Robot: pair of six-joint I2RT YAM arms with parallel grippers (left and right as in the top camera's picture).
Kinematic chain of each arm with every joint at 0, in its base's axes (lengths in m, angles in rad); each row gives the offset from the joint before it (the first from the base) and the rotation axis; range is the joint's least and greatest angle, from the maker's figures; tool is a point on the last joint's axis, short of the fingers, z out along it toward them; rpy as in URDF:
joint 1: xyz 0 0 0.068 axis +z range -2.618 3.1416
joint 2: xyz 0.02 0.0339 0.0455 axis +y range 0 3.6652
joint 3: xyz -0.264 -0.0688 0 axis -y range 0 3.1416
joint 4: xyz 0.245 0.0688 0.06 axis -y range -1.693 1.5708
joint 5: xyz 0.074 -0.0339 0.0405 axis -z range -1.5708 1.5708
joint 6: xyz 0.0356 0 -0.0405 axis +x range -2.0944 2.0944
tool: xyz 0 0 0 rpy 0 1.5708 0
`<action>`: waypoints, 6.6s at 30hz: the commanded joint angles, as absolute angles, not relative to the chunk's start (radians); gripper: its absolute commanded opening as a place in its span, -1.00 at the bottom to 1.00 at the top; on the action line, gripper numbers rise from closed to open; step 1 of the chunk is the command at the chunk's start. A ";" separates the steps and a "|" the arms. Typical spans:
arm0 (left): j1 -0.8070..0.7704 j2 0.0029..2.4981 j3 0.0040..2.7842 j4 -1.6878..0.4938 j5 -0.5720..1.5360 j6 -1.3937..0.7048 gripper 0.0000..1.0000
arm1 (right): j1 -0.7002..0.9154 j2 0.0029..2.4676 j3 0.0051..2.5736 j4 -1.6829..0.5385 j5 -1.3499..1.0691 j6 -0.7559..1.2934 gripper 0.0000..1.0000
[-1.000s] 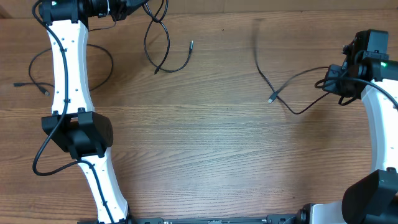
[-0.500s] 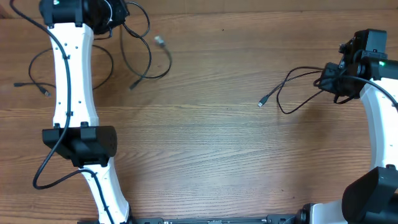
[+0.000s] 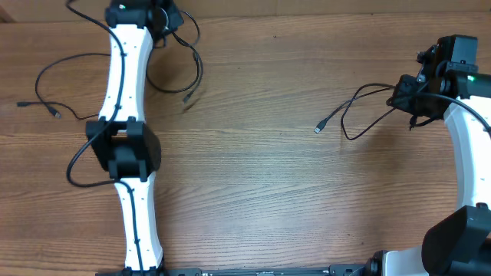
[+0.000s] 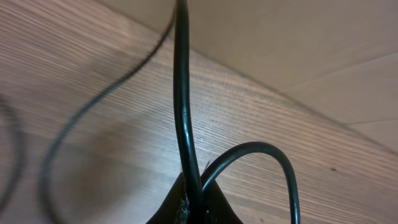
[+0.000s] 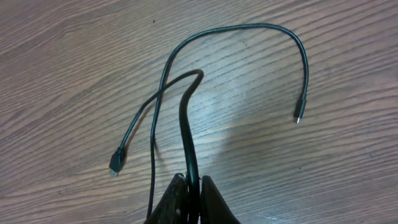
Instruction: Untangle cables
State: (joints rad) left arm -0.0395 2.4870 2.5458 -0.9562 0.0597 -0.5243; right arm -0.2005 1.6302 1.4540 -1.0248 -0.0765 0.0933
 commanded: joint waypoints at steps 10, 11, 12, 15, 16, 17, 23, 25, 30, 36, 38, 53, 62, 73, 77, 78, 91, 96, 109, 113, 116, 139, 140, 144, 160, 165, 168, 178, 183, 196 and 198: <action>-0.063 2.562 2.555 -0.933 -0.027 -0.489 0.99 | -0.196 1.633 1.465 -1.011 -0.085 0.098 -0.74; -0.062 2.545 2.555 -0.946 -0.022 -0.482 1.00 | -0.196 1.633 1.465 -1.011 -0.085 0.098 -0.68; -0.062 2.525 2.555 -0.962 0.009 -0.475 1.00 | -0.196 1.633 1.465 -1.010 -0.085 0.098 -0.62; -0.076 2.476 2.555 -1.003 0.160 -0.440 1.00 | -0.196 1.633 1.465 -0.991 -0.096 0.107 -0.27; -0.085 2.465 2.555 -1.015 0.196 -0.428 1.00 | -0.196 1.633 1.465 -0.978 -0.114 0.109 -0.17; -0.099 2.452 2.555 -1.025 0.214 -0.421 1.00 | -0.196 1.633 1.465 -0.965 -0.138 0.109 -0.03; -0.218 2.415 2.555 -1.086 0.114 -0.422 1.00 | -0.196 1.643 1.465 -0.951 -0.150 0.174 0.81; -0.263 2.415 2.555 -1.092 0.043 -0.407 1.00 | -0.197 1.647 1.465 -0.964 -0.096 0.257 1.00; -0.396 2.416 2.555 -1.002 0.097 -0.156 0.99 | -0.231 1.646 1.466 -0.971 0.038 0.470 1.00; -0.544 2.450 2.555 -0.823 0.098 0.029 0.99 | -0.355 1.602 1.467 -0.970 0.033 0.531 1.00; -0.582 2.476 2.555 -0.762 0.100 0.052 1.00 | -0.394 1.581 1.467 -0.970 0.033 0.531 1.00; -0.799 2.750 2.555 -0.481 0.151 0.097 0.89 | -0.451 1.535 1.467 -0.990 0.040 0.497 1.00; -0.812 2.823 2.555 -0.475 0.207 0.070 0.45 | -0.451 1.535 1.467 -0.993 0.040 0.496 1.00; -0.810 2.889 2.554 -0.523 0.129 0.064 -0.17 | -0.451 1.535 1.467 -0.997 0.039 0.496 1.00; -0.807 2.889 2.554 -0.585 -0.002 0.064 -0.91 | -0.451 1.535 1.467 -1.000 0.039 0.497 1.00; -0.805 2.889 2.554 -0.599 -0.014 0.064 -0.91 | -0.451 1.535 1.467 -1.000 0.039 0.497 1.00; -0.741 2.587 2.557 -1.014 -0.034 0.050 -0.92 | -0.449 1.535 1.467 -1.001 -0.003 0.497 1.00; -0.661 2.367 2.557 -1.237 -0.033 -0.040 -0.92 | -0.449 1.535 1.467 -1.002 -0.058 0.497 1.00; -0.372 1.888 2.557 -1.525 -0.008 -0.149 -0.92 | -0.447 1.535 1.467 -1.008 -0.211 0.498 0.99; -0.203 1.714 2.557 -1.522 0.006 -0.213 -0.91 | -0.442 1.536 1.467 -1.008 -0.212 0.498 1.00; -0.050 1.605 2.557 -1.522 0.150 -0.197 -0.92 | -0.438 1.536 1.467 -1.008 -0.212 0.498 1.00; 0.513 1.557 2.482 -1.689 0.072 -0.432 -0.92 | -0.438 1.536 1.466 -1.028 -0.212 0.497 1.00; 0.513 1.571 2.471 -1.689 0.037 -0.455 -0.92 | -0.438 1.536 1.466 -1.028 -0.212 0.497 1.00; 0.513 1.620 2.390 -1.689 -0.076 -0.585 -0.92 | -0.438 1.536 1.466 -1.027 -0.211 0.497 1.00; 0.510 1.632 1.633 -1.611 -0.346 -1.563 -0.91 | -0.438 1.536 1.466 -1.023 -0.211 0.497 1.00; 0.509 1.632 1.362 -1.411 -0.314 -1.578 -0.67 | -0.438 1.536 1.466 -1.023 -0.211 0.497 1.00; 0.509 1.632 1.245 -1.289 -0.307 -1.576 0.71 | -0.438 1.536 1.466 -1.023 -0.211 0.497 1.00; 0.493 1.628 1.125 -0.917 0.014 -1.195 0.99 | -0.438 1.539 1.466 -1.023 -0.211 0.497 1.00; 0.436 1.583 1.155 -0.833 0.052 -0.923 0.99 | -0.438 1.539 1.466 -1.044 -0.225 0.479 1.00; 0.189 1.135 1.175 -0.799 0.041 -0.693 0.99 | -0.420 1.306 1.526 -1.063 -0.271 0.276 0.95; 0.139 1.070 1.175 -0.800 0.033 -0.679 0.99 | -0.394 1.240 1.526 -1.073 -0.272 0.258 0.96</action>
State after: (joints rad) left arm 0.1959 1.1542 1.1561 -0.7971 0.0414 -0.7452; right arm -0.4294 1.3628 1.4799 -1.0679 -0.2588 0.3115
